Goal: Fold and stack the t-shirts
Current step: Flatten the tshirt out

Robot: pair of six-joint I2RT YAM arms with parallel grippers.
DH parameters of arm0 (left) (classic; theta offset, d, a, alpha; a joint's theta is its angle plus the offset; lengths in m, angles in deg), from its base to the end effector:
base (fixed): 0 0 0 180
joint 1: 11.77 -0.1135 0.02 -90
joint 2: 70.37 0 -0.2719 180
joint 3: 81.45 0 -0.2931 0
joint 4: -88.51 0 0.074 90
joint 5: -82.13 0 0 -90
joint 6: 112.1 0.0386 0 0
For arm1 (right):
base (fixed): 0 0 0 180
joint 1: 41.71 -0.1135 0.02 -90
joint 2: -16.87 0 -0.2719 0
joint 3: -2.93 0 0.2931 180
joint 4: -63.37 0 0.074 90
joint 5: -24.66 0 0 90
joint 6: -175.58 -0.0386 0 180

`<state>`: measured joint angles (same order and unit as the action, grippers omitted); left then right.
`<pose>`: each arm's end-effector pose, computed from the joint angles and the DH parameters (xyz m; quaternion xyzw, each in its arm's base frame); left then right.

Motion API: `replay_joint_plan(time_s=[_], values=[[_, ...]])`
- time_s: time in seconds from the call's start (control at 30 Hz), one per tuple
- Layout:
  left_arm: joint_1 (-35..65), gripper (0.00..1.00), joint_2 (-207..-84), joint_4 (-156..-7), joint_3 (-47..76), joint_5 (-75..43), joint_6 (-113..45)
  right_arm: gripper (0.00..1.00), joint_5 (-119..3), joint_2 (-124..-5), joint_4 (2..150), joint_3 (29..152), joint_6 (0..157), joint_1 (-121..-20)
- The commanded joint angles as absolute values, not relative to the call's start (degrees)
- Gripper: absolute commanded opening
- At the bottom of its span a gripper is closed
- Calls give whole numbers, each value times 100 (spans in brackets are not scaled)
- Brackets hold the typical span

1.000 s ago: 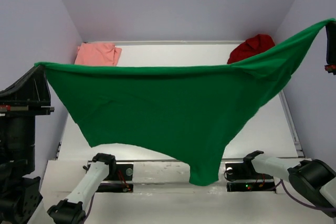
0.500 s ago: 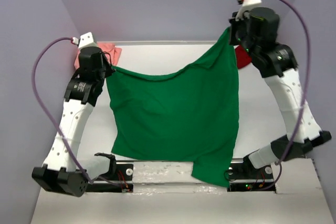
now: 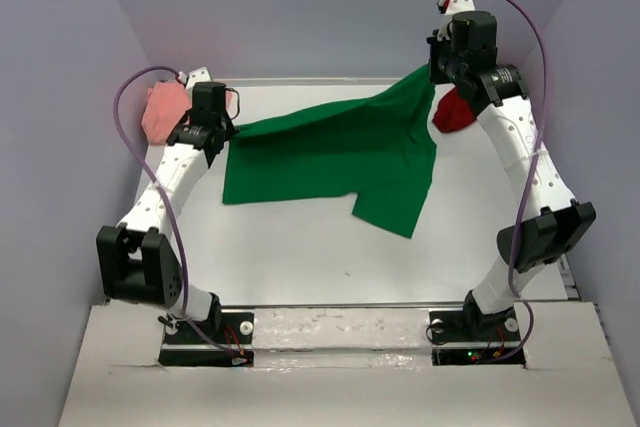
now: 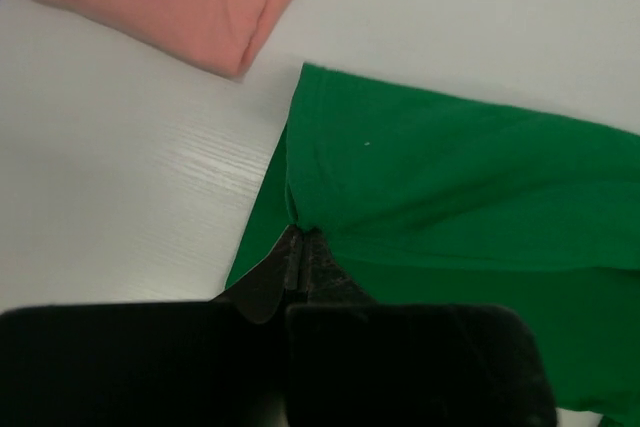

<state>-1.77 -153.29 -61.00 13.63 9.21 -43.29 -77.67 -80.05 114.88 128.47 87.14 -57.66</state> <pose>0.3731 -0.0543 0.3407 -0.1584 0.8384 -0.0130 0.5214 0.3993 0.1056 0.4804 -0.0674 0.8279 -0.0200 0.5564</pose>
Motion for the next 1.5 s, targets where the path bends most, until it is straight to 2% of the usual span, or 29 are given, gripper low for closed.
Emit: replay_joint_plan(time_s=[0.0,0.2,0.37,0.53,0.8,1.13,1.47], values=[[-192,0,-15763,-6166,896,831,-4390,0,-7457,-8235,11016,12795,8646,-5639],[-201,0,-15845,-5841,693,892,-4372,0,-7465,-8043,10814,12373,8610,-5639],[53,0,-14563,-5990,694,716,-4294,0,-7613,-6842,10814,12293,8706,-5849],[195,0,-12972,-5947,334,128,-4266,0,-7966,-5864,11323,12855,8804,-6193],[203,0,-11057,-5744,412,-706,-4363,0,-6975,-4125,11586,12723,8366,-6254],[195,0,-10254,-5270,105,-1384,-4635,0,-6209,-3613,12588,13567,7934,-6254],[186,0,-10473,-5032,-598,-980,-4469,0,-6067,-4025,12958,14411,7713,-6193]])
